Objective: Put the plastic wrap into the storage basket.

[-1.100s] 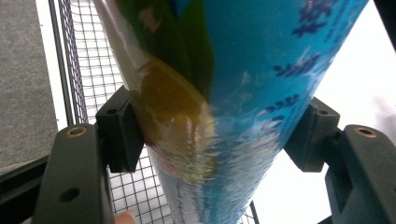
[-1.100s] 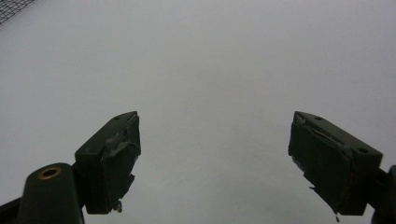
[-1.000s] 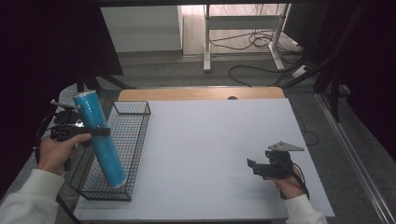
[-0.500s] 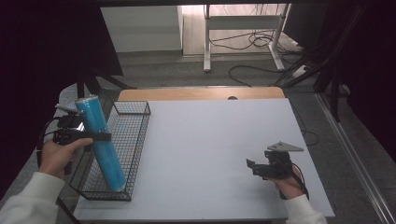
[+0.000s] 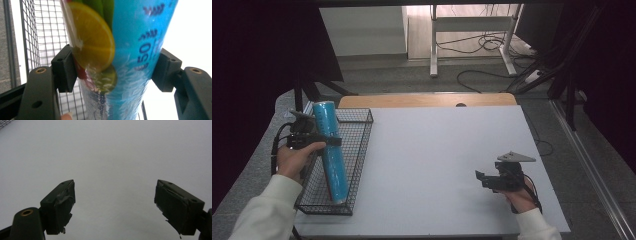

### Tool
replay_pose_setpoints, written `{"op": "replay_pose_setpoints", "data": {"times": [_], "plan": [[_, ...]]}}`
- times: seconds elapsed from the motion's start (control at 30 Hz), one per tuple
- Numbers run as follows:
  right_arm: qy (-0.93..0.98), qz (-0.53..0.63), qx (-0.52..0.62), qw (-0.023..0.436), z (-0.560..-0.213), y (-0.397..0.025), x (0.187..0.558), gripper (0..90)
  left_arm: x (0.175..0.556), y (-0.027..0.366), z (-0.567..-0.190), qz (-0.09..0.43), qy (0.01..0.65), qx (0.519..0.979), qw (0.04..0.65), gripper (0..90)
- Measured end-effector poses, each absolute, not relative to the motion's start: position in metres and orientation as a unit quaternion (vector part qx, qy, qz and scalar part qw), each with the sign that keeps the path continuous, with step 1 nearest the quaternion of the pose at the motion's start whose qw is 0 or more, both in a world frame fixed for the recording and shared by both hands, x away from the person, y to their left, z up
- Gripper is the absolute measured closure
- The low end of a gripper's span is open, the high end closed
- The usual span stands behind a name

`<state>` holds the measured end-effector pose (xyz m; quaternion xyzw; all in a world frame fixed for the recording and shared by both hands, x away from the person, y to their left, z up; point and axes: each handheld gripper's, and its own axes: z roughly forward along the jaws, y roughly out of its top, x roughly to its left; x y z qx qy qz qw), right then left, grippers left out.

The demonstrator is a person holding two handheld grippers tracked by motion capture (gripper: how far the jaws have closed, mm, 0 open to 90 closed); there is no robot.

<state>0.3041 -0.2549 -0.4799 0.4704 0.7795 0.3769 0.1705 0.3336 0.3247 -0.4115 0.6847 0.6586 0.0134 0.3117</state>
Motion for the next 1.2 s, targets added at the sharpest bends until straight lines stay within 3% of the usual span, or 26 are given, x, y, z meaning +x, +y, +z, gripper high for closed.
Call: {"op": "replay_pose_setpoints", "data": {"times": [0.5,0.83,1.07,1.2], "plan": [[0.780,0.371,0.475,0.171,-0.484,-0.255,0.307,17.1,0.386,0.303,-0.468,0.001,0.701,0.661,0.270,31.6],[0.779,0.370,0.476,0.172,-0.485,-0.257,0.308,17.1,0.401,0.298,-0.494,0.006,0.725,0.650,0.228,30.5],[0.779,0.369,0.478,0.171,-0.486,-0.257,0.308,17.0,0.393,0.298,-0.476,0.040,0.713,0.650,0.260,20.4],[0.781,0.376,0.469,0.167,-0.485,-0.257,0.306,16.6,0.375,0.292,-0.461,0.054,0.676,0.685,0.267,15.8]]}}
